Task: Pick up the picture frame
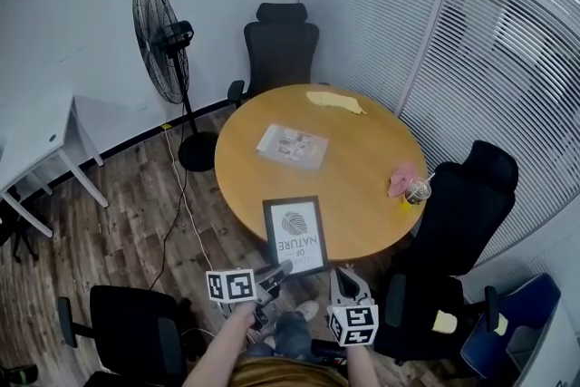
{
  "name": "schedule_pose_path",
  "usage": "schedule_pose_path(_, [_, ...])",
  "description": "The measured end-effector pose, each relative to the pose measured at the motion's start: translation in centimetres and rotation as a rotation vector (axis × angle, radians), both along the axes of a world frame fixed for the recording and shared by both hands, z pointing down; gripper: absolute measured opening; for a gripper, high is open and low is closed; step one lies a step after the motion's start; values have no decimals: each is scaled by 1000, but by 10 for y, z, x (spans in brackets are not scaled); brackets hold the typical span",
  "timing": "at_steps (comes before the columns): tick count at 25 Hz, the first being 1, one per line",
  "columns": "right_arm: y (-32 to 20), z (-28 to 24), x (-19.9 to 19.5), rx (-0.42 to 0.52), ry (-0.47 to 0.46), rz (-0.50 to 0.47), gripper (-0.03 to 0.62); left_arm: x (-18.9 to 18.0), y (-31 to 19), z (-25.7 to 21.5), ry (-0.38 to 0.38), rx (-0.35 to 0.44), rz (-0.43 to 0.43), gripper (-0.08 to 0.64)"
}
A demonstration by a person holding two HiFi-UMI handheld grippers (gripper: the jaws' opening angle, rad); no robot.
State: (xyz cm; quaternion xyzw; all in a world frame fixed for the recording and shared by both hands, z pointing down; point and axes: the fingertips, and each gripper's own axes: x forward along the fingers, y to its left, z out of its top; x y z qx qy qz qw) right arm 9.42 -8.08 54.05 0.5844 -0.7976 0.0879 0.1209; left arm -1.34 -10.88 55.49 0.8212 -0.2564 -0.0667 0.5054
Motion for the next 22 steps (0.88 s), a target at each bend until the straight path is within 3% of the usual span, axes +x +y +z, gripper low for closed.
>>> schedule_pose_path(22, [3,2,-1,-18,16,26,12,-9,-1,6,26,-29,8,40])
